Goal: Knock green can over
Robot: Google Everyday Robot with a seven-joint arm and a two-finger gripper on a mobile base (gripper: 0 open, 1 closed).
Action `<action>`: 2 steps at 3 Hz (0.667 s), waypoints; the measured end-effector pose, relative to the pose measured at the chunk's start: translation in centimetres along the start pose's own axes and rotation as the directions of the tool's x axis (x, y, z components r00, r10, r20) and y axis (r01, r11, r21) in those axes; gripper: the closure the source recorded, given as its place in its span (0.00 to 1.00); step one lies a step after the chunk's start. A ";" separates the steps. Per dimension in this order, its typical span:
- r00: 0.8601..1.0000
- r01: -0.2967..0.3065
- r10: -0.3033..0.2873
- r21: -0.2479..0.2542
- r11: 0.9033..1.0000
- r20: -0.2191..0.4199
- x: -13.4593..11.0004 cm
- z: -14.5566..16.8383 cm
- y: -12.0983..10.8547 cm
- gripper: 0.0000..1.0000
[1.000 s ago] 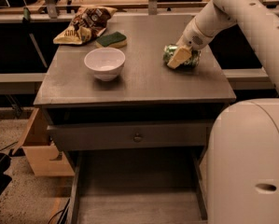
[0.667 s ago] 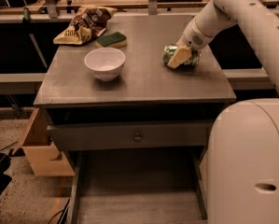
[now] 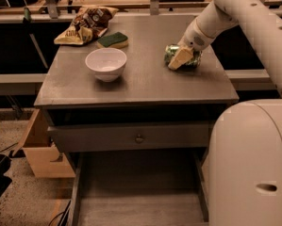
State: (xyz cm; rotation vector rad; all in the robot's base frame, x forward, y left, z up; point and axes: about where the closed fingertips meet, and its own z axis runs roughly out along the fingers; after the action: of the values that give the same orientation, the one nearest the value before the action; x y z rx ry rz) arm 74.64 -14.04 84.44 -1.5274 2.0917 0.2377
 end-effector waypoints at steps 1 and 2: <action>1.000 0.000 0.000 -0.006 1.000 -0.001 0.0 0.4 0.1 0.00; 1.000 0.000 0.000 -0.006 1.000 -0.001 0.0 0.4 0.1 0.00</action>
Offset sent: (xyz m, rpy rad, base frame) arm 0.0005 0.0018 -0.0031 0.0002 0.0043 0.0024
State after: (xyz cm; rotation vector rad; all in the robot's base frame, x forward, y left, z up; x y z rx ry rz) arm 74.71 -13.82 84.07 -1.5313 2.0935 0.2432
